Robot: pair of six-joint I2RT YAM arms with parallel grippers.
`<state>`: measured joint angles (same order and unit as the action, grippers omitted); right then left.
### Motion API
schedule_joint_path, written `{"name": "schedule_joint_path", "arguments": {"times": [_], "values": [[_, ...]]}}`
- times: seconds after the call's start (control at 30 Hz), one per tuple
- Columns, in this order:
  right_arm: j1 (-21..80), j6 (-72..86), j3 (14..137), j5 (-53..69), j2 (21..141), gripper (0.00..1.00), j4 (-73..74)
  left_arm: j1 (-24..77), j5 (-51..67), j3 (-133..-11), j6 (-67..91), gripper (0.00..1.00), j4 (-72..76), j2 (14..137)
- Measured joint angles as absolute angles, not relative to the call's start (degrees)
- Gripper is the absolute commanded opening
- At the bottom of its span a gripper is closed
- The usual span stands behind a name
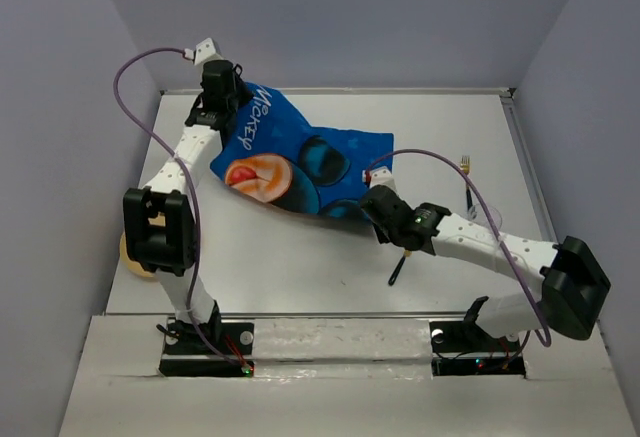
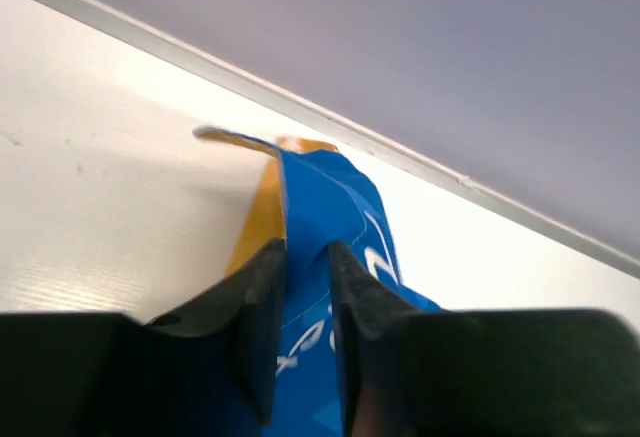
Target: Set the dinner table for one person
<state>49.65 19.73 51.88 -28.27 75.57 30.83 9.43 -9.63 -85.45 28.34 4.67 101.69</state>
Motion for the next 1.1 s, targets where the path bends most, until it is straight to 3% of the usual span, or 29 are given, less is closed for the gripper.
{"name": "schedule_joint_path", "arguments": {"times": [0.03, 0.1, 0.17, 0.2, 0.23, 0.4, 0.47, 0.5, 0.53, 0.57, 0.63, 0.67, 0.83, 1.1], "values": [[50.8, 19.9, 52.5, -29.0, 76.8, 0.0, 31.5, 9.5, -11.0, -86.2, 27.1, 0.77, 3.7, 101.0], [51.5, 20.3, 53.6, -30.2, 79.2, 0.0, 32.4, 9.5, -12.0, -85.4, 25.3, 0.87, 2.2, 99.4], [51.8, 20.9, 53.9, -31.7, 80.5, 0.0, 32.9, 9.5, -12.8, -79.7, 25.6, 0.9, 2.9, 96.4], [51.8, 21.2, 53.9, -32.3, 80.7, 0.0, 33.5, 9.5, -13.1, -76.3, 25.5, 0.99, 2.1, 94.3], [51.8, 21.3, 53.9, -32.6, 80.7, 0.0, 33.8, 9.5, -13.4, -73.3, 25.6, 0.99, 2.3, 92.8], [51.8, 22.0, 53.9, -34.5, 79.5, 0.01, 34.1, 9.2, -14.0, -55.9, 28.9, 0.99, 3.0, 81.4], [51.8, 22.1, 53.9, -35.4, 79.2, 0.19, 34.1, 8.7, -13.8, -50.3, 30.5, 0.99, 2.7, 75.5], [51.8, 22.4, 53.9, -35.9, 79.0, 0.37, 34.1, 8.3, -13.5, -46.9, 31.3, 0.99, 4.2, 72.0], [51.8, 22.3, 53.9, -36.2, 79.0, 0.59, 34.1, 7.9, -13.1, -43.4, 32.4, 0.89, 4.8, 68.6], [51.8, 22.6, 53.8, -36.5, 78.8, 0.66, 34.1, 7.7, -13.0, -40.9, 32.9, 0.83, 5.3, 66.1], [51.8, 22.9, 53.8, -37.0, 78.3, 0.7, 34.3, 7.3, -12.8, -34.1, 34.5, 0.61, 5.4, 59.7], [51.8, 23.1, 53.5, -37.3, 77.6, 0.7, 34.3, 7.2, -12.8, -30.9, 35.1, 0.58, 4.9, 56.9], [51.8, 23.6, 52.4, -35.4, 70.7, 0.7, 34.3, 6.6, -14.7, -24.1, 38.8, 0.57, 1.6, 51.0], [51.8, 24.7, 48.8, -28.5, 62.6, 0.7, 28.5, 3.6, -17.0, -24.0, 43.7, 0.56, 4.0, 61.7]]}}
